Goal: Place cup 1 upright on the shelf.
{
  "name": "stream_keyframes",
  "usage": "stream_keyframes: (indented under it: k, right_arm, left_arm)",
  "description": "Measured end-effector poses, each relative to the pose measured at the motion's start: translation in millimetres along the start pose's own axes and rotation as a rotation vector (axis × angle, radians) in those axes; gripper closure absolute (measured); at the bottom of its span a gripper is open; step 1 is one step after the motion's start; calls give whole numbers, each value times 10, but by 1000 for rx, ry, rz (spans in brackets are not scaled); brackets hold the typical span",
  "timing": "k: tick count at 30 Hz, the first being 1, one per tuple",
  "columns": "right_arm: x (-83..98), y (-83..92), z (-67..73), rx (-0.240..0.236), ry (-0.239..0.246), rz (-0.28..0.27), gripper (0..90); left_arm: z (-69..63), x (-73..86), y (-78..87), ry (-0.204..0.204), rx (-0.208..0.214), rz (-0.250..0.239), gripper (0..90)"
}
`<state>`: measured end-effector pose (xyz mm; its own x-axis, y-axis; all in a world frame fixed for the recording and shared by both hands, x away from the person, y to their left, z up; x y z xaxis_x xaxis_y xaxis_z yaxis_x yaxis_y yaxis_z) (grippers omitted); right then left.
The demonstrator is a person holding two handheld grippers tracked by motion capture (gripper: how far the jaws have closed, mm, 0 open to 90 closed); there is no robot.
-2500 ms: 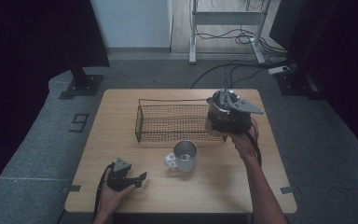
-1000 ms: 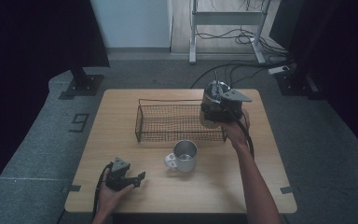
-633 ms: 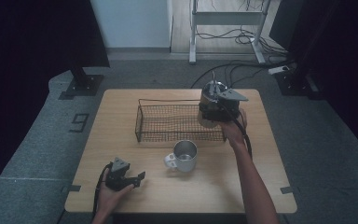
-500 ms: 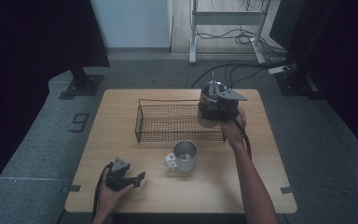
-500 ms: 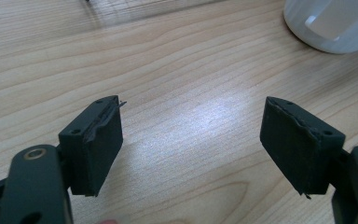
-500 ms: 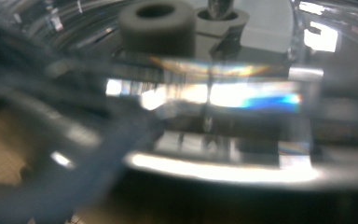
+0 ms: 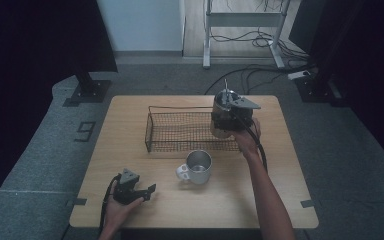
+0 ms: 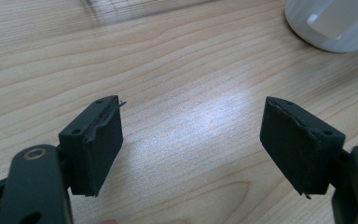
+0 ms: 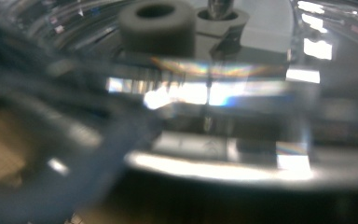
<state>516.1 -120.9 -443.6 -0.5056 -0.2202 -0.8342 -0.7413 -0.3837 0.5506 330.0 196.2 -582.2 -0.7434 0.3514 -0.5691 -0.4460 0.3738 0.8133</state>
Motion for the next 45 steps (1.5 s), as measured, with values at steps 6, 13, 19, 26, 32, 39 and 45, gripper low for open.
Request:
stream_keyframes:
  k: [6,13,19,26,32,39,45]
  right_arm:
    - [44,-74,-27,5,-11,9,35]
    - [107,-149,-37,17,-7,31,35]
    - [135,-200,-16,23,3,40,35]
    - [182,-262,-11,33,10,60,35]
    - [204,-310,-9,33,10,69,35]
    - [245,-362,-23,37,10,85,35]
    - [270,-397,-24,35,7,93,35]
  left_arm:
    - [3,2,2,0,0,0,215]
    - [8,3,3,0,-2,-2,215]
    - [13,6,8,1,-2,-2,215]
    - [18,6,19,5,-2,-6,215]
    - [20,9,22,3,-3,-4,215]
    - [27,11,26,3,-5,-4,216]
    - [25,12,27,4,-4,-4,216]
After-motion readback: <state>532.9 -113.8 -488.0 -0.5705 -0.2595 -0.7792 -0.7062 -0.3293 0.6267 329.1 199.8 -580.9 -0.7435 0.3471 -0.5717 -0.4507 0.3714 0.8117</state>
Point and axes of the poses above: each handheld gripper's, and its own axes: y roughly backward along the jaws, x roughly out of its underside, z roughly to its left, the point moved 7 cm from there along -y, roughly forward along the jaws, and after that the axes turned 12 degrees about z, right-handed, at the moved point
